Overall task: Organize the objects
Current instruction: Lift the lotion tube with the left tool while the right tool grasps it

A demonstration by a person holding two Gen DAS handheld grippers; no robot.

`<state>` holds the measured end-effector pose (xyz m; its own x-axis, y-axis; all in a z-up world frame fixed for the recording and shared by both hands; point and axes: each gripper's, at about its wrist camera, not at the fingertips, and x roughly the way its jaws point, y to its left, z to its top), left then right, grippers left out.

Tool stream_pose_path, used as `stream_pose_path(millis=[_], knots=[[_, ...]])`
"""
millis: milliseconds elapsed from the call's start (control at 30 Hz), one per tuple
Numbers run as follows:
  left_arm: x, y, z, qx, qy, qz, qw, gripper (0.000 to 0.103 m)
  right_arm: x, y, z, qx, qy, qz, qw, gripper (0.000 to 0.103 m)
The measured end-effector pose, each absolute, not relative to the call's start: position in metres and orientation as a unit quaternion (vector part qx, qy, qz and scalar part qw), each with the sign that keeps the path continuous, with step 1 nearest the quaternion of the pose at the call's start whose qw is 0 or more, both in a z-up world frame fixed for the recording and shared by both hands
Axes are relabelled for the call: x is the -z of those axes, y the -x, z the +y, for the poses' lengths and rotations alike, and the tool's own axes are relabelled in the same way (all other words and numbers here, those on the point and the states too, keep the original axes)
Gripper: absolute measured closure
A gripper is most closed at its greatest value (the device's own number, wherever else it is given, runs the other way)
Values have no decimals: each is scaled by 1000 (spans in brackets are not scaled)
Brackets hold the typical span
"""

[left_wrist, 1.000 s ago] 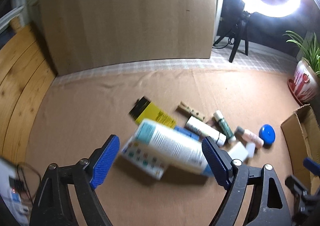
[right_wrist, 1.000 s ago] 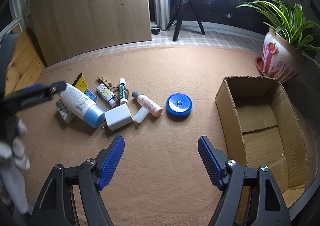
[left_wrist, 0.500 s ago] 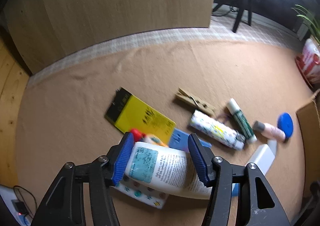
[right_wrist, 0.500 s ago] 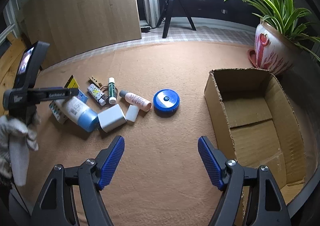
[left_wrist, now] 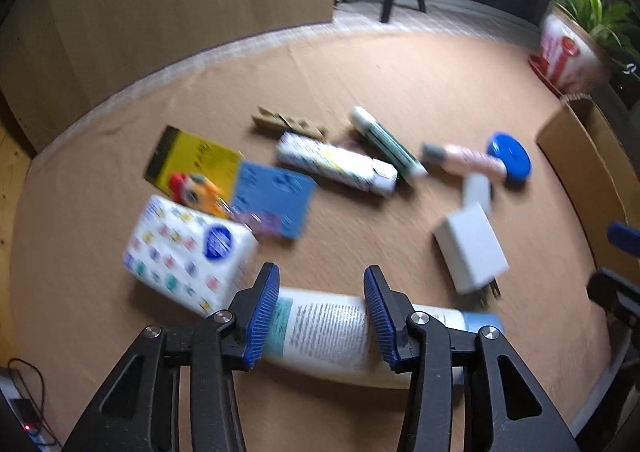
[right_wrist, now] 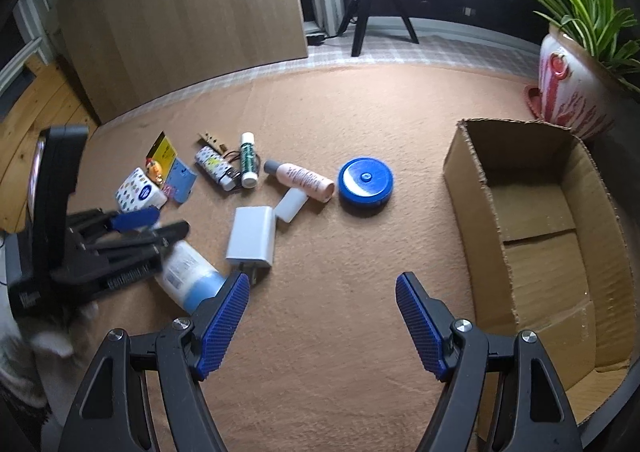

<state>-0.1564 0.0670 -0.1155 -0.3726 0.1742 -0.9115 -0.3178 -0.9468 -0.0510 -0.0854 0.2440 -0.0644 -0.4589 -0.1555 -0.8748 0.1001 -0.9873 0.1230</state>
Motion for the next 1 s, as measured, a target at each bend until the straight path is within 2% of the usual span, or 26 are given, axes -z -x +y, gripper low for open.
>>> stream_pose_path(millis=[100,367,600,700,1000], knots=[[121,142,69,-821,545,57,159,55,68,86,241,848,-522,-28,87,30],[95,107,19,-851,515,-12,99,48,74,100,216,825,-542,-28,158,35],[97,83,-5,-835,533,-54,123,48,85,122,172,792,-560,-6,243,37],[106,70,0,-821,545,-81,148,48,95,131,163,773,-576,-14,265,45],[126,75,17,-813,551,-81,170,52,110,130,159,735,-613,-17,288,52]])
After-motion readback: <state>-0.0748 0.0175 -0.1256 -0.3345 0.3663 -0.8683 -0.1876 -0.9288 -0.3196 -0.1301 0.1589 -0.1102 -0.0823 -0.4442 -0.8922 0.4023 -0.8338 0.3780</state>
